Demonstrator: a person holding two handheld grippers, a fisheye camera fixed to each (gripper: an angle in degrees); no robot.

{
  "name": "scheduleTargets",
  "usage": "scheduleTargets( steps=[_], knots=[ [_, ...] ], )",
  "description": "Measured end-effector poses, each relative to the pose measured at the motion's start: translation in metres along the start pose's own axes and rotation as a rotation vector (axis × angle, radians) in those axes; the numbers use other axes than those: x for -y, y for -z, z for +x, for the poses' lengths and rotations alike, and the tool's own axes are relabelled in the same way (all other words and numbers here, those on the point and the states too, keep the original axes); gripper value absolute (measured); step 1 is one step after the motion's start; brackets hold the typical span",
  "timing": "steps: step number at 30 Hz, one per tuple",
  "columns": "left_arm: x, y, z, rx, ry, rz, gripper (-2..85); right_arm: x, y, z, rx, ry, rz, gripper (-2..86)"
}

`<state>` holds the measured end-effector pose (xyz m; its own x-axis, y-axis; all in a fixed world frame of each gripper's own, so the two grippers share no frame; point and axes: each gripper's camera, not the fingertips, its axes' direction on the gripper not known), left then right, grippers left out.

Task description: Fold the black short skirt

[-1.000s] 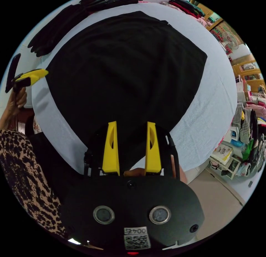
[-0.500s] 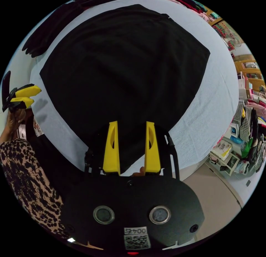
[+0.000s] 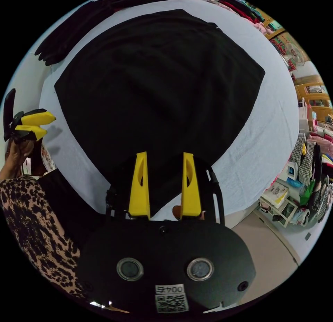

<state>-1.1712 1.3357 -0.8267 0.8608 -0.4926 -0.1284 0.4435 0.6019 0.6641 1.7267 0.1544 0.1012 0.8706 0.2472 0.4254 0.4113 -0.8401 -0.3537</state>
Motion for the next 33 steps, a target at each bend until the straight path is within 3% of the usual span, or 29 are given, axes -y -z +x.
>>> scheduleTargets(
  steps=[12, 18, 21, 26, 33],
  knots=[
    [-0.039, -0.073, 0.090, 0.120, 0.161, 0.129, 9.9, -0.021, -0.018, 0.055, -0.038, 0.297, -0.063, 10.5],
    [-0.054, -0.125, 0.151, 0.200, 0.201, 0.159, 9.8, -0.049, -0.026, 0.113, 0.027, 0.339, 0.069, 5.5],
    [-0.058, -0.150, 0.175, 0.237, 0.201, 0.147, 9.7, -0.060, -0.033, 0.167, 0.262, 0.281, 0.078, 2.2],
    [-0.051, -0.191, 0.211, 0.269, 0.128, 0.093, 9.8, -0.115, -0.058, 0.286, 0.988, 0.111, 0.239, 1.0],
    [-0.030, -0.249, 0.233, 0.262, 0.009, 0.027, 10.0, -0.178, -0.121, 0.349, 1.138, -0.200, 0.209, 10.4]
  ],
)
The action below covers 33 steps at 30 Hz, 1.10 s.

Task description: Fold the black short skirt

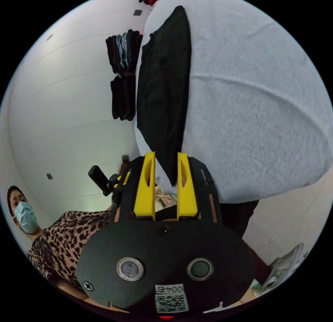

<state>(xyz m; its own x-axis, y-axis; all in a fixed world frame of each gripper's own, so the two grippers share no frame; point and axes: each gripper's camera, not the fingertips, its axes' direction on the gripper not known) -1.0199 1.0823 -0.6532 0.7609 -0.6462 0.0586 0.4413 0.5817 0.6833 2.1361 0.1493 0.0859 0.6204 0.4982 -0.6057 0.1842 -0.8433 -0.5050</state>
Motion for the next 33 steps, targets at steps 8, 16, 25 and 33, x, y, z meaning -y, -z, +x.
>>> scheduleTargets(
  steps=[8, 16, 25, 33],
  knots=[
    [0.016, -0.072, 0.067, 0.086, -0.217, -0.077, 12.2, -0.012, 0.013, 0.033, -0.047, -0.094, 0.011, 9.9],
    [0.012, -0.113, 0.108, 0.128, -0.290, -0.090, 14.3, -0.011, 0.021, 0.047, -0.029, -0.106, -0.046, 3.4],
    [0.009, -0.135, 0.155, 0.263, -0.349, -0.032, 13.6, 0.001, 0.065, 0.054, -0.030, -0.129, -0.046, 2.0],
    [0.000, -0.139, 0.196, 0.437, -0.394, -0.058, 14.3, 0.030, 0.104, 0.072, 0.074, -0.137, -0.154, 0.3]
  ],
)
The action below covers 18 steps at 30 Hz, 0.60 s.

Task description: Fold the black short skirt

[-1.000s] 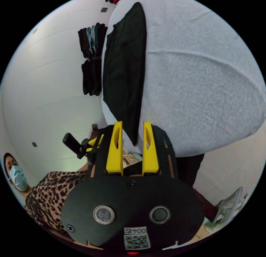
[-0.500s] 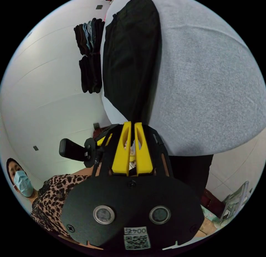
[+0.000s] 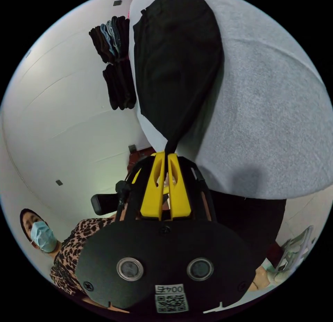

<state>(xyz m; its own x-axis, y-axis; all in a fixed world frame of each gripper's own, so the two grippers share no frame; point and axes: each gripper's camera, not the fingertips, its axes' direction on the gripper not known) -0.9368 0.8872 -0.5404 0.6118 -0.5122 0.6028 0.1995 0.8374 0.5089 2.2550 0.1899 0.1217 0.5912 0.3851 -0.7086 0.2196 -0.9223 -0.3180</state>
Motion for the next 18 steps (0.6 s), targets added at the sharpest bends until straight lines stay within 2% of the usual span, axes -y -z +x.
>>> scheduleTargets(
  steps=[9, 15, 18],
  knots=[
    [0.016, -0.001, 0.026, 0.182, 0.011, -0.022, 12.9, 0.033, 0.035, 0.003, 0.055, 0.015, -0.172, 0.3],
    [0.028, -0.002, 0.021, 0.249, 0.047, 0.009, 1.9, 0.050, 0.064, 0.004, 0.105, 0.036, -0.239, 4.7],
    [0.025, 0.011, -0.002, 0.156, 0.177, 0.040, 0.8, 0.058, 0.099, -0.001, 0.101, 0.104, -0.205, 9.7]
  ],
)
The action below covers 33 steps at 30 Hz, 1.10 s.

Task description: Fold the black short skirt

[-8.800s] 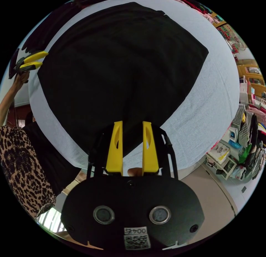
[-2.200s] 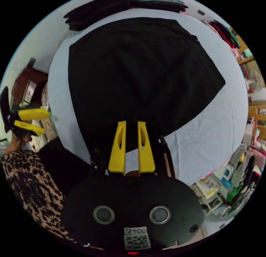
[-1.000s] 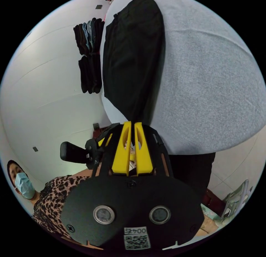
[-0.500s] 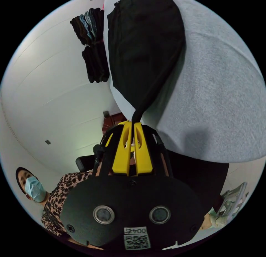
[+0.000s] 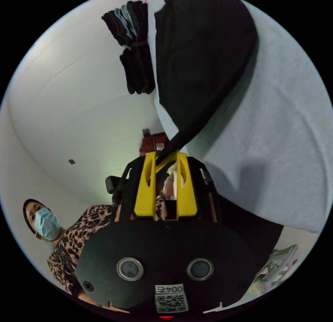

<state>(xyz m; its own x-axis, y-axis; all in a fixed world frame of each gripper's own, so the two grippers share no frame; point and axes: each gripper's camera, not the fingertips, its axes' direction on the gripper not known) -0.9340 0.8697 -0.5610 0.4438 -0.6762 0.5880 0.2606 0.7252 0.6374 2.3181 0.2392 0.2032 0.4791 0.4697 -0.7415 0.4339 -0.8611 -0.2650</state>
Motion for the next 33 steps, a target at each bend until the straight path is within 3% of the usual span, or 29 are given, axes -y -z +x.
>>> scheduleTargets(
  steps=[5, 8, 23, 33],
  knots=[
    [-0.005, 0.020, -0.043, -0.169, 0.203, 0.027, 0.4, 0.010, 0.111, 0.020, -0.037, -0.052, 0.311, 12.7],
    [-0.004, 0.031, -0.058, -0.191, 0.259, 0.039, 0.4, 0.029, 0.151, 0.036, -0.046, -0.112, 0.387, 13.4],
    [-0.008, 0.053, -0.116, -0.265, 0.463, 0.047, 0.8, 0.145, 0.233, 0.037, 0.033, -0.118, 0.435, 9.6],
    [-0.031, 0.068, -0.150, -0.282, 0.542, 0.079, 1.3, 0.145, 0.275, 0.016, -0.009, -0.026, 0.526, 1.2]
  ],
)
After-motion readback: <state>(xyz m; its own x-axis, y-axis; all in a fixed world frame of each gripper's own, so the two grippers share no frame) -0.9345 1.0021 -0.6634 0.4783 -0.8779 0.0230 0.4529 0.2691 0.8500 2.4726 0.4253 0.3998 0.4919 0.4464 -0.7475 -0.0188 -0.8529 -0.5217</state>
